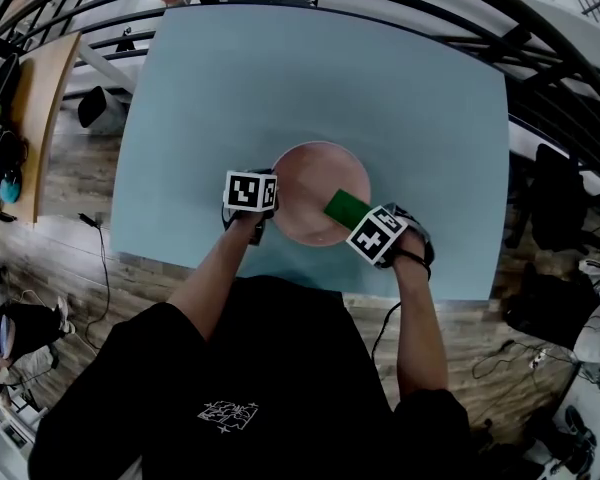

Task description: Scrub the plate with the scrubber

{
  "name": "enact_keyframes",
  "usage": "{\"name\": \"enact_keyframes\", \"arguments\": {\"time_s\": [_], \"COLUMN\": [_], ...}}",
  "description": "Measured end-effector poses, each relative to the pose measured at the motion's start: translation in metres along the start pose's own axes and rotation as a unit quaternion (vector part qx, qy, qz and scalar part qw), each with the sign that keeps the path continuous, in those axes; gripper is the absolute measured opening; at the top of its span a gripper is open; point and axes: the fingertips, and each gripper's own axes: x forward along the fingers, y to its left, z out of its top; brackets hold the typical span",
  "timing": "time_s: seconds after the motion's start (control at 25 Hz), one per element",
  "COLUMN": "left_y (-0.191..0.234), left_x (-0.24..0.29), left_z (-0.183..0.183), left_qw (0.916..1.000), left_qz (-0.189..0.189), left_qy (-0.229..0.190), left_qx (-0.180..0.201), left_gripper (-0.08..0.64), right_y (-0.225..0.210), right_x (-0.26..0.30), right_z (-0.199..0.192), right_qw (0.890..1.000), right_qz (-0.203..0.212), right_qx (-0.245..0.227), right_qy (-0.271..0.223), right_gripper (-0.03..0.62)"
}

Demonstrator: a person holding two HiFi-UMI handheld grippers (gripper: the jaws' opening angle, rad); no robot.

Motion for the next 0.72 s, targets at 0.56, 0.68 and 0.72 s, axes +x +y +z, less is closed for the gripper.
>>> {"name": "enact_keyframes", "arguments": {"time_s": [0.56,0.68,0.72], "left_y": [0.002,0.003,0.003], "left_x": [0.002,0.002,0.001], "left_z": [-0.005,-0.005,-0.005], "left_qw": [1.0000,1.0000,1.0000], "left_qz": [-0.004,-0.004,-0.005], "left_qy": [0.001,0.001,0.000], "left_qx": [-0.006,-0.005,-0.005], "left_gripper": [0.017,0.017,0.018], "right_y": [0.036,0.041,0.042], "right_x": [0.011,0.013,0.014], "right_z": [0.045,0.062,0.067], "right_qw": [0.998,0.998,0.998], "right_qz": [0.026,0.030,0.029], "right_qx": [-0.019,-0.022,-0.024], "right_qy": [-0.046,-0.056,-0.058], "right_gripper": [0.333,0.332,0.333]}}
